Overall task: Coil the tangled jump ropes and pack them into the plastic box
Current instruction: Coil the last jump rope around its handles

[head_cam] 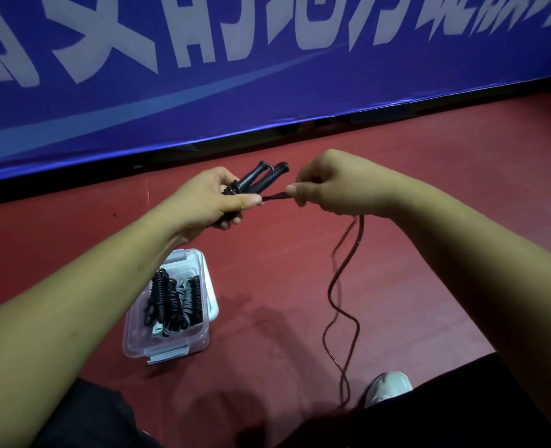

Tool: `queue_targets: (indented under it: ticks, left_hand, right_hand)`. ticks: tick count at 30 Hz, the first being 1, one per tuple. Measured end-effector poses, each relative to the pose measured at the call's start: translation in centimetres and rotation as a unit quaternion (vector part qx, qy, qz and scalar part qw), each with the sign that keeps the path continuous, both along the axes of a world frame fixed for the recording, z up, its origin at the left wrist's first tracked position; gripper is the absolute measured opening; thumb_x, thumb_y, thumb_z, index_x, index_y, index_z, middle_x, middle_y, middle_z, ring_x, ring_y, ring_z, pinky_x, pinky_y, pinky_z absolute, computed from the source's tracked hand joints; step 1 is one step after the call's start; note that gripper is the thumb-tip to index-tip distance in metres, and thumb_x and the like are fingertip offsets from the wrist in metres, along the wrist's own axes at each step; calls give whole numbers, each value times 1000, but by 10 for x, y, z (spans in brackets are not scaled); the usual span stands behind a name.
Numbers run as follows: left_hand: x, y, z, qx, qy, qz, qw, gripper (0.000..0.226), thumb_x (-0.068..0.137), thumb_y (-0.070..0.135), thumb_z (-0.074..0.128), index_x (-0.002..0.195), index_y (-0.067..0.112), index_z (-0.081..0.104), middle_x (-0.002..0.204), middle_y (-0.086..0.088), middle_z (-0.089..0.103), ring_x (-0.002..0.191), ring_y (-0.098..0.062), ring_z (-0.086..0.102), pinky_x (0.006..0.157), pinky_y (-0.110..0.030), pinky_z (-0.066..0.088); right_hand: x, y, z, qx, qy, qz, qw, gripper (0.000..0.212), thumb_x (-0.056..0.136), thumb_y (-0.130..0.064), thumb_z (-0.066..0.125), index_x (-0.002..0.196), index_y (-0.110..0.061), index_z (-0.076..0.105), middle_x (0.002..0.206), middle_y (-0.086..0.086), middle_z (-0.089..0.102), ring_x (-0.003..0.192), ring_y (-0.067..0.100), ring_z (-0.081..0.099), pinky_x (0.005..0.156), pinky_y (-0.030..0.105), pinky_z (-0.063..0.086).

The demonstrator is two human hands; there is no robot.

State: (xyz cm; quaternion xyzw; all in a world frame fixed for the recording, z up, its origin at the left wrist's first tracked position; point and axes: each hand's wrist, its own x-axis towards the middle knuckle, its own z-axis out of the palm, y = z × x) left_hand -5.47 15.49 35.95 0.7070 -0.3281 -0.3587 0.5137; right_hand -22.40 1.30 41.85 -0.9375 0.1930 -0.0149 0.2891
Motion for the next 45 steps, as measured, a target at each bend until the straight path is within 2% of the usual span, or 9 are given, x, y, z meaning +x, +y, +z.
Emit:
queue_targets:
  ticks: [5,9,16,20,23,27,32,37,45]
  left_hand:
    - [4,-1,-6,23,-181,-40,982,37,78,20,83,97,14,52,68,-3,58,50,-13,49,47,-24,39]
    - [1,-3,-5,77,-389,-84,914,29,77,31,81,95,21,60,73,8,59,63,-10,53,51,-14,34]
    - [-21,-1,1,163,-474,-209,840,28,74,39,76,76,22,55,66,5,58,68,-19,56,55,-27,38]
    - [-28,4,6,156,-427,-248,856,54,67,74,69,79,22,62,59,6,55,54,-8,49,55,-29,38]
    - [-30,8,8,108,-398,-301,860,35,80,61,68,94,29,69,57,8,55,52,-6,49,53,-23,38]
    - [-32,12,14,56,-293,-339,892,14,89,39,70,96,28,65,63,8,62,54,-14,58,54,-19,42]
    - [-28,14,17,-13,-151,-275,949,35,82,28,73,107,8,58,69,-7,67,53,-22,56,48,-28,44]
    - [-18,11,20,-121,28,-181,976,62,86,16,69,138,35,43,68,-14,61,45,-20,46,44,-23,38]
    - [-3,3,13,-108,60,-62,990,16,90,16,67,102,11,57,71,-14,61,46,-16,47,42,-22,37]
  right_hand:
    - [-4,1,8,9,2,32,999,25,91,-30,71,75,-10,68,46,-4,49,39,9,46,42,20,39]
    - [-3,-1,13,-15,-17,29,999,18,87,-29,75,76,-14,74,56,3,50,44,11,38,41,19,30]
    - [-1,0,12,-28,-49,32,998,15,78,-28,83,76,-14,78,69,10,69,54,12,52,49,25,40]
    - [0,-6,9,-11,-67,29,997,20,71,-34,87,76,-17,79,72,4,73,68,20,65,62,32,51]
    - [1,-16,3,-3,-83,21,996,24,67,-36,89,74,-17,77,73,10,72,68,24,64,62,36,50]
    - [1,-25,-9,55,-103,23,993,14,74,-27,85,77,-15,77,59,-8,67,51,-1,51,52,17,41]
    - [4,-28,-22,120,-115,-4,986,14,85,-26,77,80,-13,76,52,-2,55,48,10,44,47,22,36]
    - [7,-26,-39,230,-119,-26,966,17,94,-19,66,82,-16,77,61,7,47,52,13,41,52,26,38]
    - [7,-9,-44,236,-36,11,971,27,103,-26,53,92,-9,70,67,7,56,58,17,51,57,29,47]
